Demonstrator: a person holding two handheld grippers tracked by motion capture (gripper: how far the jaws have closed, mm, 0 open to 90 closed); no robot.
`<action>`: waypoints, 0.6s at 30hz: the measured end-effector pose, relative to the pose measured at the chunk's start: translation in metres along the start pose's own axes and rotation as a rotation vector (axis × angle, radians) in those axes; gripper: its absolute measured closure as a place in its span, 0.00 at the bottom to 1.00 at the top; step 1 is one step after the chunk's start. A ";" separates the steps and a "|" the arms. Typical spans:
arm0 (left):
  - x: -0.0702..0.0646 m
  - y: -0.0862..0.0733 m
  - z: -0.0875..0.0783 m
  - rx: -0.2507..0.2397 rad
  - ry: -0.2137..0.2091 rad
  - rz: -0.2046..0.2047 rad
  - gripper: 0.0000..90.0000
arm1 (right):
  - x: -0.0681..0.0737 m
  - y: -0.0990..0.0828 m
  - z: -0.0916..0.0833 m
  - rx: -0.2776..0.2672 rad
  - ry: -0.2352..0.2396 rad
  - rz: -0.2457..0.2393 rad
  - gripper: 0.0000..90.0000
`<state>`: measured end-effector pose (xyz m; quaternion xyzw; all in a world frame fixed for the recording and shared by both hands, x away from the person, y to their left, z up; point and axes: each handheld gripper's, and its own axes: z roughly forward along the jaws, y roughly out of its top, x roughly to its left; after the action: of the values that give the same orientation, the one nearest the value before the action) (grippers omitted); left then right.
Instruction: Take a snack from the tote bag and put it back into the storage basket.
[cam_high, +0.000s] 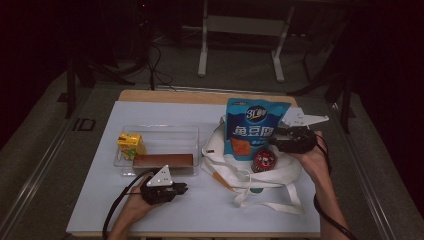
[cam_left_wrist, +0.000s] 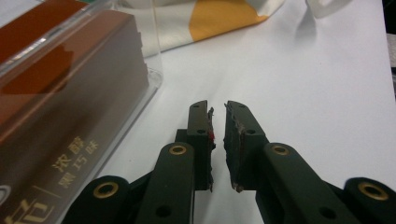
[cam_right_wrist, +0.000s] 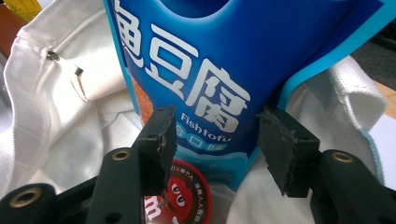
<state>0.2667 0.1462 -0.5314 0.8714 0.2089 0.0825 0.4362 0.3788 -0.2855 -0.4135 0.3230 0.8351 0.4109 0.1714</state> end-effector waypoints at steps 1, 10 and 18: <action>0.000 0.000 0.000 0.004 0.000 0.002 0.89 | -0.001 0.001 0.001 0.002 0.004 0.003 0.51; 0.000 0.000 0.001 0.008 -0.008 0.003 0.88 | 0.006 0.000 -0.006 0.052 -0.022 0.000 0.52; -0.001 0.000 0.002 0.017 -0.020 0.008 0.88 | -0.002 0.007 -0.007 0.027 -0.045 0.010 0.48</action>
<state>0.2666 0.1442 -0.5332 0.8766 0.2017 0.0739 0.4306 0.3791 -0.2874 -0.4032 0.3386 0.8349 0.3932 0.1837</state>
